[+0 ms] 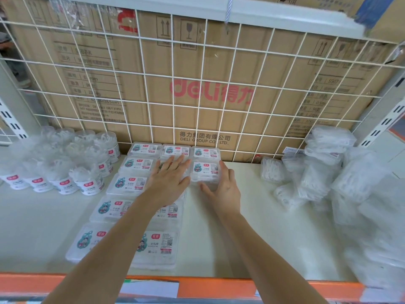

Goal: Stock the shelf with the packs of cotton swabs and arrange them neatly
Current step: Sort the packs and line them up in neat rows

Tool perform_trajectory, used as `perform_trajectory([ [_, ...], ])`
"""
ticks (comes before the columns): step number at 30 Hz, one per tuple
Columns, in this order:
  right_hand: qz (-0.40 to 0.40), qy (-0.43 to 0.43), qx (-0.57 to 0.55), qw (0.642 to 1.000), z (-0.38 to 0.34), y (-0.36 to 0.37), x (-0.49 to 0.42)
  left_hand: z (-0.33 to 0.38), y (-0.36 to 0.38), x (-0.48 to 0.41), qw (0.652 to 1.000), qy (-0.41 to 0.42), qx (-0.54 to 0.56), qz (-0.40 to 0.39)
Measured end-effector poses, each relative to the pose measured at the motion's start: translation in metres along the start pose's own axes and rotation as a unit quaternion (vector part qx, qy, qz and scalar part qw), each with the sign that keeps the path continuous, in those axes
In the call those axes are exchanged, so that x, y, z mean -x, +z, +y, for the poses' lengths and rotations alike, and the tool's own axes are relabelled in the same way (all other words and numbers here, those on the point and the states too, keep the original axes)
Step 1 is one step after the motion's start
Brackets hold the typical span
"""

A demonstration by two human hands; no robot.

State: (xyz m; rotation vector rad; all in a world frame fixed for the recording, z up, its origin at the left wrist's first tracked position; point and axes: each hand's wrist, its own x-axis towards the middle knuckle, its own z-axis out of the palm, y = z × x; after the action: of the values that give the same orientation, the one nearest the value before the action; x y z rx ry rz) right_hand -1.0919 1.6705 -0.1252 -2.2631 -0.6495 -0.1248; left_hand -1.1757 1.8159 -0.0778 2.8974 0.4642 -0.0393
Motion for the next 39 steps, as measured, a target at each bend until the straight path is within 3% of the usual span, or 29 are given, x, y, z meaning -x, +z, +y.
perform_trajectory([
  [5,-0.015,0.001,0.035,0.999,-0.002,0.000,0.002,-0.003,0.004,-0.002,1.000,-0.001,0.006,0.006],
  [9,-0.007,-0.009,-0.008,1.000,-0.006,-0.008,0.011,-0.005,0.007,-0.003,1.000,0.007,0.016,0.020],
  [14,-0.002,-0.002,-0.014,1.000,-0.002,-0.046,0.024,-0.012,0.004,-0.006,0.986,0.024,0.152,0.057],
  [19,0.029,-0.029,0.026,0.999,0.019,-0.111,0.047,-0.009,-0.011,-0.004,0.973,0.091,0.186,0.103],
  [30,0.170,-0.011,0.147,0.974,0.076,-0.240,0.059,0.111,-0.029,-0.029,0.936,0.280,0.205,0.063],
  [34,0.153,0.021,0.206,0.966,0.098,-0.258,0.041,0.168,-0.018,-0.048,0.926,0.316,0.202,0.031],
  [39,0.107,0.027,0.240,0.965,0.111,-0.268,0.023,0.229,0.004,-0.080,0.933,0.343,0.105,0.014],
])
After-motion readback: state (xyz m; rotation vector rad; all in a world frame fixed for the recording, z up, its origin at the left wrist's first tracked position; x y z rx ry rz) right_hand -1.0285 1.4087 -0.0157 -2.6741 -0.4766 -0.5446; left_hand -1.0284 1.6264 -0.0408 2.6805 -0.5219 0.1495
